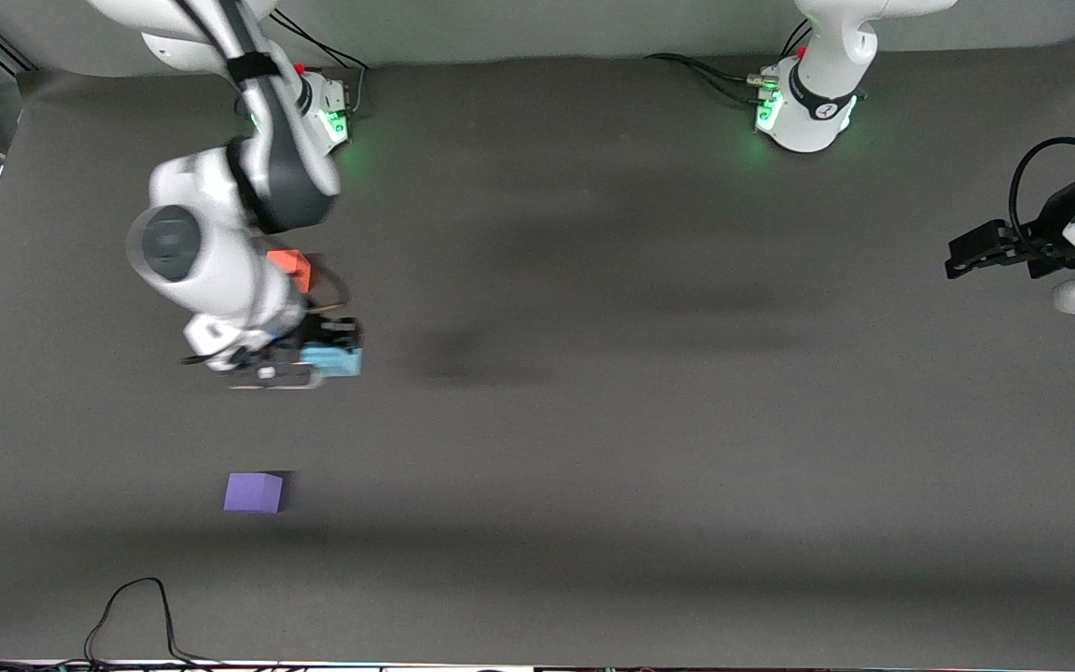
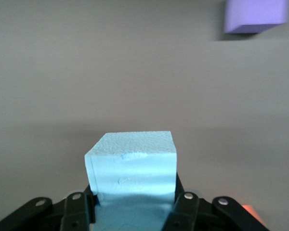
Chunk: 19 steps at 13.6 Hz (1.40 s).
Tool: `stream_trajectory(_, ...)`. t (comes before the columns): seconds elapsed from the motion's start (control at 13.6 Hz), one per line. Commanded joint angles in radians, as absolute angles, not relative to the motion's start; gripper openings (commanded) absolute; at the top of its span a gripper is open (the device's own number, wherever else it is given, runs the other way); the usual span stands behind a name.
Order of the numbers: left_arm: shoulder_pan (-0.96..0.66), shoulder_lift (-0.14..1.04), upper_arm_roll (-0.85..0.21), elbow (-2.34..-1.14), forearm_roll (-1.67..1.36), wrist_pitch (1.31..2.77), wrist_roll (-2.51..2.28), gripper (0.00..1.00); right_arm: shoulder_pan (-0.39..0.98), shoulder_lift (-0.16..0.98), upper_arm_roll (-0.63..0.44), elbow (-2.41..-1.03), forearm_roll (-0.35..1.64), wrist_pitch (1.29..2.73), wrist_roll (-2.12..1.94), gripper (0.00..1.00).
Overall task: Place blue block between orange and purple blocks
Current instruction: 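Carry the blue block with the right gripper between orange and purple blocks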
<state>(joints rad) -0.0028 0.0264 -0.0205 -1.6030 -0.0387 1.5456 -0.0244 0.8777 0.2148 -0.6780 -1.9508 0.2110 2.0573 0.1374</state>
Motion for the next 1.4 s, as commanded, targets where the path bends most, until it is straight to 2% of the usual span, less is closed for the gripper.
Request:
stream_trajectory(0.0, -0.014, 0.008, -0.021, -1.624, 0.006, 1.554, -0.012, 1.0, 0.894, 0.184, -0.805, -2.112, 0.314, 2.158, -0.094, 0.32)
stream_trajectory(0.15, -0.014, 0.008, -0.021, -1.628, 0.017, 1.554, -0.009, 1.0, 0.891, 0.225, -0.833, -2.199, 0.35, 2.297, -0.187, 0.33)
stream_trajectory(0.37, -0.014, 0.008, -0.023, -1.628, 0.021, 1.552, -0.003, 1.0, 0.87, 0.38, -0.83, -2.21, 0.408, 2.429, -0.243, 0.33)
stream_trajectory(0.66, -0.012, 0.008, -0.023, -1.628, 0.021, 1.552, -0.003, 1.0, 0.874, 0.534, -0.827, -2.203, 0.786, 2.442, -0.561, 0.33)
stream_trajectory(0.96, -0.014, 0.011, -0.023, -1.628, 0.02, 1.554, -0.003, 1.0, 0.876, 0.564, -0.827, -2.198, 0.822, 2.445, -0.606, 0.33)
stream_trajectory(1.03, -0.014, 0.012, -0.023, -1.629, 0.02, 1.552, -0.002, 1.0, 0.876, 0.566, -0.827, -2.198, 0.822, 2.445, -0.606, 0.44)
stream_trajectory(1.1, -0.014, 0.012, -0.023, -1.629, 0.02, 1.554, -0.003, 1.0, 0.874, 0.566, -0.827, -2.197, 0.824, 2.445, -0.606, 0.91)
stream_trajectory(1.18, -0.014, 0.017, -0.023, -1.625, 0.014, 1.554, -0.003, 1.0, 0.873, 0.565, -0.827, -2.197, 0.824, 2.445, -0.606, 1.0)
stream_trajectory(1.33, -0.009, 0.017, -0.021, -1.628, 0.003, 1.554, -0.003, 1.0, 0.876, 0.549, -0.83, -2.197, 0.824, 2.442, -0.598, 1.0)
